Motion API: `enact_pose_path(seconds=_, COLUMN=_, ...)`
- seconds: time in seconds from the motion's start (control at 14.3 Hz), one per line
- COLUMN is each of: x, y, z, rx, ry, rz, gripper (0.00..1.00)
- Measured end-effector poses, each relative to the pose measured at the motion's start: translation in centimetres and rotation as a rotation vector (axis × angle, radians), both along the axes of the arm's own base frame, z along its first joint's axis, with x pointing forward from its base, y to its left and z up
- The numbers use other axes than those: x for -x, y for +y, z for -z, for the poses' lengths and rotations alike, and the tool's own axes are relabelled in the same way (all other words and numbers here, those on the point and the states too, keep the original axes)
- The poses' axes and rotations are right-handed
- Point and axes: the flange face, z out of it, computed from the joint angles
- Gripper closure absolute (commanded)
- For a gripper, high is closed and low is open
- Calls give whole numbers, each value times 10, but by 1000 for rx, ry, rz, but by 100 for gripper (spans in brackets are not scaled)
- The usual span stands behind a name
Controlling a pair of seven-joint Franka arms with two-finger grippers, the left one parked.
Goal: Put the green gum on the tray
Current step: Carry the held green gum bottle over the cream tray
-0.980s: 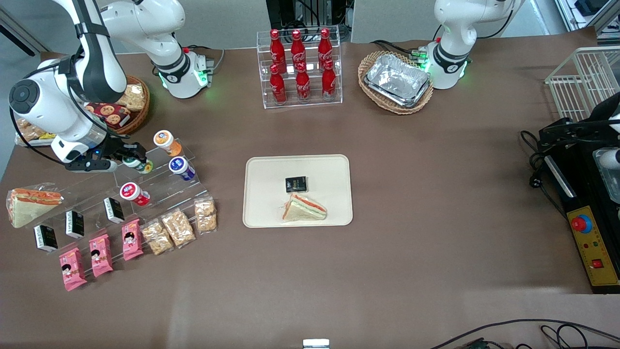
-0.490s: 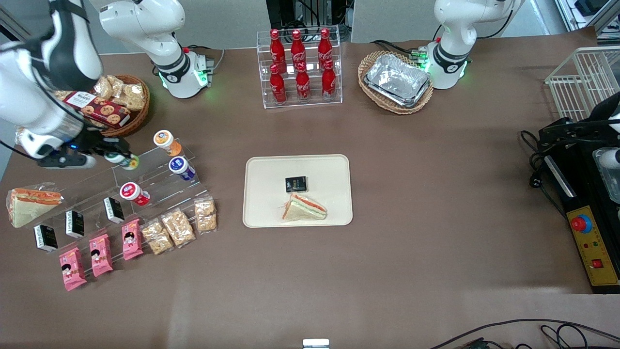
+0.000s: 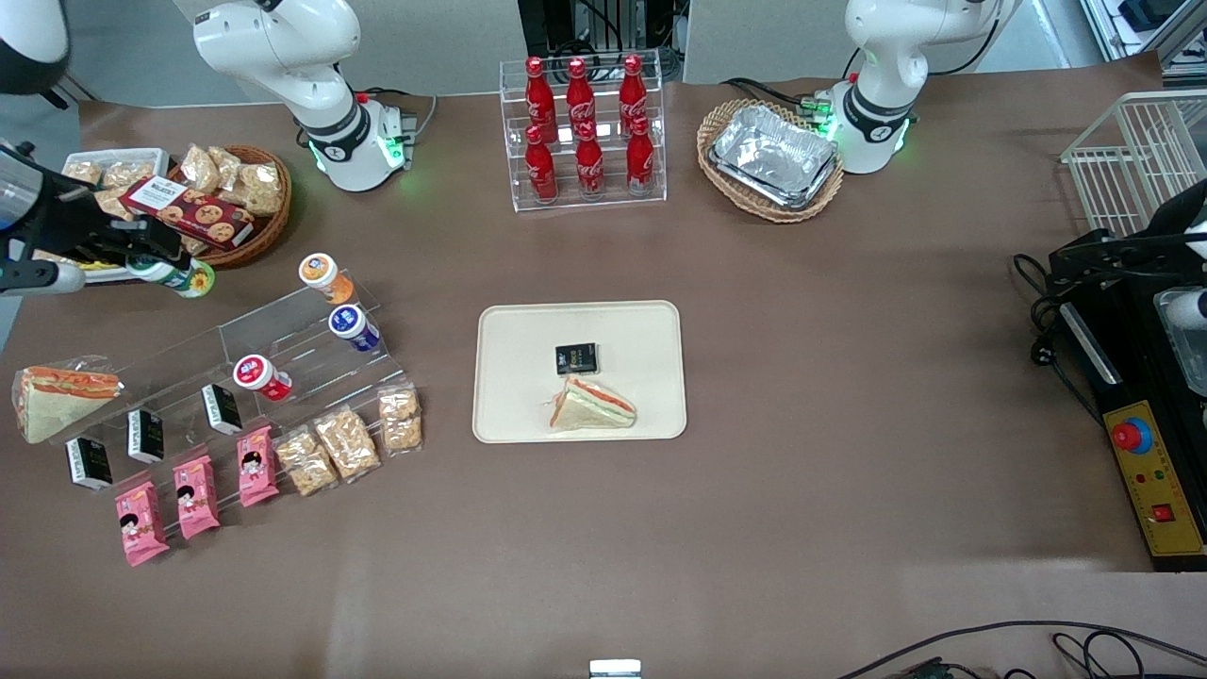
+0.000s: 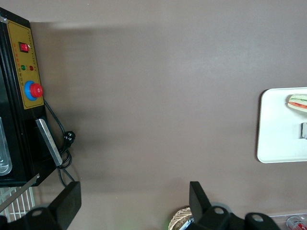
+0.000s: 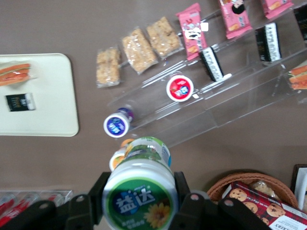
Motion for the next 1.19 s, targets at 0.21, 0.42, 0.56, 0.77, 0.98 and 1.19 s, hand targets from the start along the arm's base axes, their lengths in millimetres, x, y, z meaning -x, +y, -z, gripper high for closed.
enact_pose_path(seconds=0.21, x=-13, y=53, z=0, rx=-5, ry=40, rz=-26, gripper=68)
enact_pose_path(seconds=0.42, x=-9, y=151, z=14, rx=24, ry=85, rz=1, gripper=68)
enact_pose_path(seconds=0.56, x=-7, y=206, z=27, rx=22, ry=80, rz=24, gripper=68)
enact_pose_path(seconds=0.77, x=-17, y=259, z=73, rx=8, ry=34, rz=56, gripper=68)
enact_pose_path(seconds=0.98, x=-11, y=304, z=153, rx=-2, ry=-2, rz=85, gripper=68)
enact_pose_path(seconds=1.19, x=15, y=337, z=224, rx=-6, ry=-31, rz=88, gripper=68)
